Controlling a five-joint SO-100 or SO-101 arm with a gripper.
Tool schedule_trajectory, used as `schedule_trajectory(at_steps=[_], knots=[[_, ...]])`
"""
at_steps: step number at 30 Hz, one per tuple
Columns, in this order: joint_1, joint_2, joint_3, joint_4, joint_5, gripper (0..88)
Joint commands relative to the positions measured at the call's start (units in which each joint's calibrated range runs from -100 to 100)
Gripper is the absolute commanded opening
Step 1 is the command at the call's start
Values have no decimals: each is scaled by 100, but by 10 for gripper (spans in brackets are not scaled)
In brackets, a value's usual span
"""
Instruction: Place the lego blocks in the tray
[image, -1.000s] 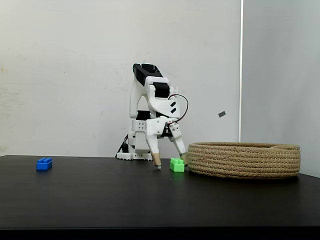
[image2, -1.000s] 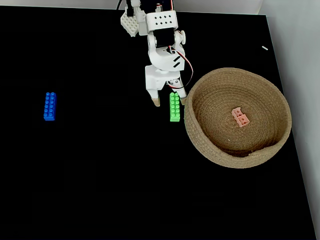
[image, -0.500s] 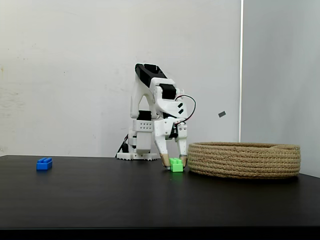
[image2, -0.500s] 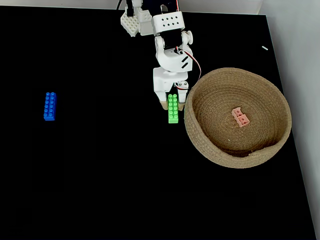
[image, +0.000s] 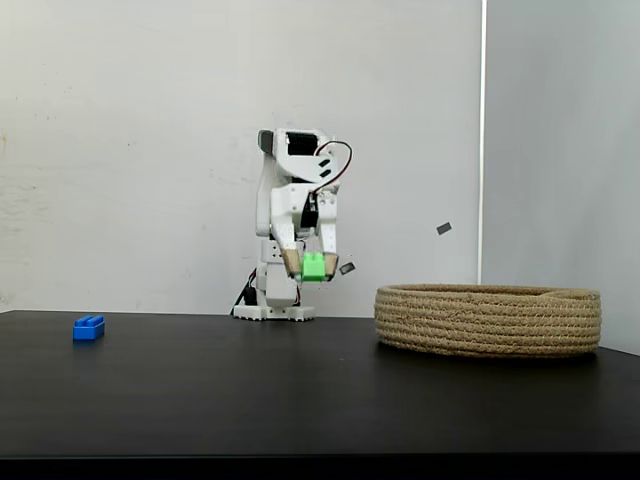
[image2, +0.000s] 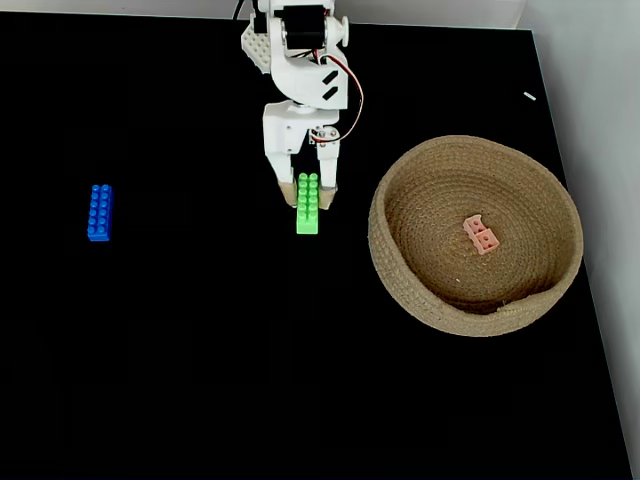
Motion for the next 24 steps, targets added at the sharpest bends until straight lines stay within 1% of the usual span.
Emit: schedule_trajectory(at_steps=[1, 6, 10, 13, 14, 17, 18, 22, 24], knots=[[-354, -344, -1320, 187, -195, 0], [-1153, -121, -2150, 312, -498, 0], [-1813, 25, -2414, 387, -718, 0], [-2143, 292, -2578, 387, -825, 1], [-2225, 378, -2615, 387, -825, 25], [-2390, 584, -2660, 378, -811, 254], [-2415, 619, -2669, 362, -816, 287], [-2382, 550, -2615, 403, -821, 331], [-2275, 429, -2505, 428, -791, 333]])
